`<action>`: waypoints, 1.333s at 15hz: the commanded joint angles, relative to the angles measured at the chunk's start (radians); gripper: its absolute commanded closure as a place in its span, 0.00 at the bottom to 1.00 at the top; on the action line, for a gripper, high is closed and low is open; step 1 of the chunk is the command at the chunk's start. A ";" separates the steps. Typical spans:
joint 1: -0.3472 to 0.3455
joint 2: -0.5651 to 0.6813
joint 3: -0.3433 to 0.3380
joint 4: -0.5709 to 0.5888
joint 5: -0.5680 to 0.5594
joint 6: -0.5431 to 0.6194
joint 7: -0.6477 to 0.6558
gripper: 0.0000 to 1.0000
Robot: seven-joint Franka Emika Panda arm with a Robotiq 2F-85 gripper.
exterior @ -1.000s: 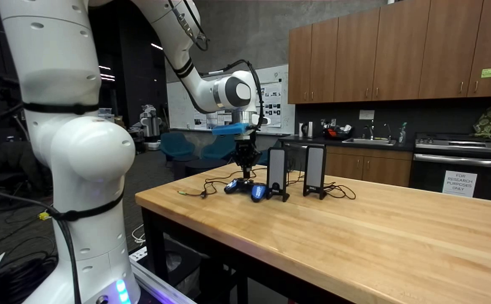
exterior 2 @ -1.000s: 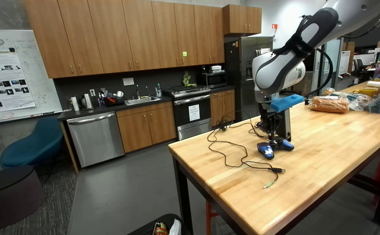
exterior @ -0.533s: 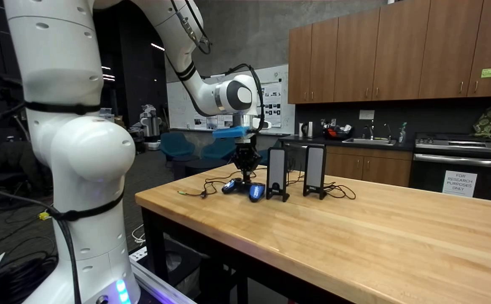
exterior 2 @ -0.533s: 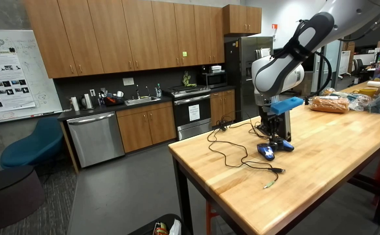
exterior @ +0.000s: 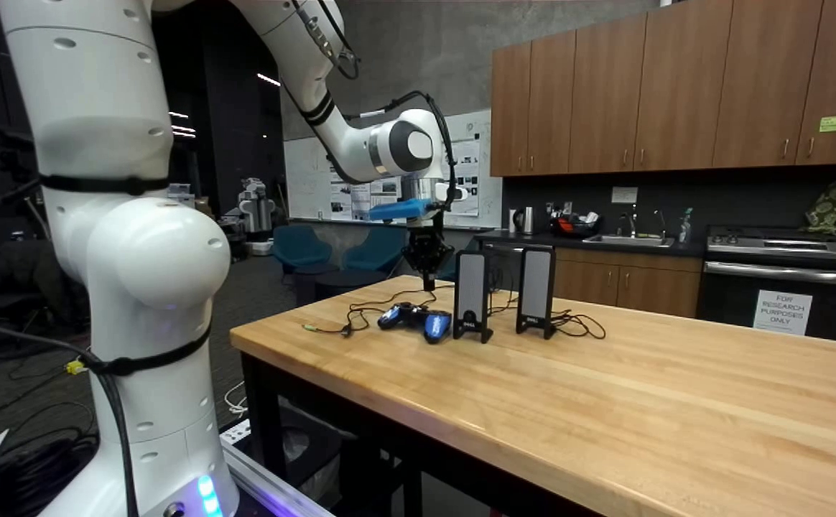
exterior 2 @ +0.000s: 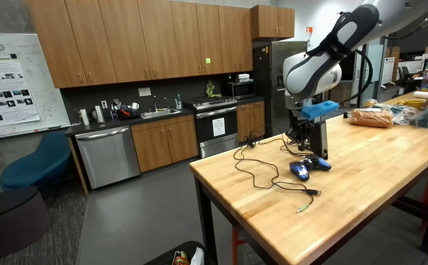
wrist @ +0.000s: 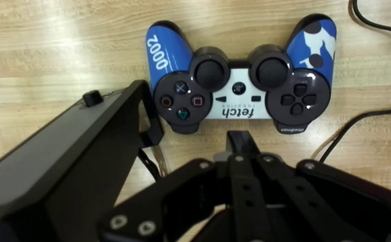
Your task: Press a button on the blue game console
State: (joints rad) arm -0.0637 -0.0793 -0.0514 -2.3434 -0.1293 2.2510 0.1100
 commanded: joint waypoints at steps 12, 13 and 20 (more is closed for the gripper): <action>0.016 -0.160 0.008 0.006 0.039 -0.193 -0.110 0.58; 0.019 -0.168 0.008 0.007 0.042 -0.205 -0.117 0.50; 0.034 -0.215 0.012 0.002 0.061 -0.284 -0.152 0.03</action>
State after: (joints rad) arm -0.0349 -0.2531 -0.0408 -2.3310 -0.0850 2.0077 -0.0135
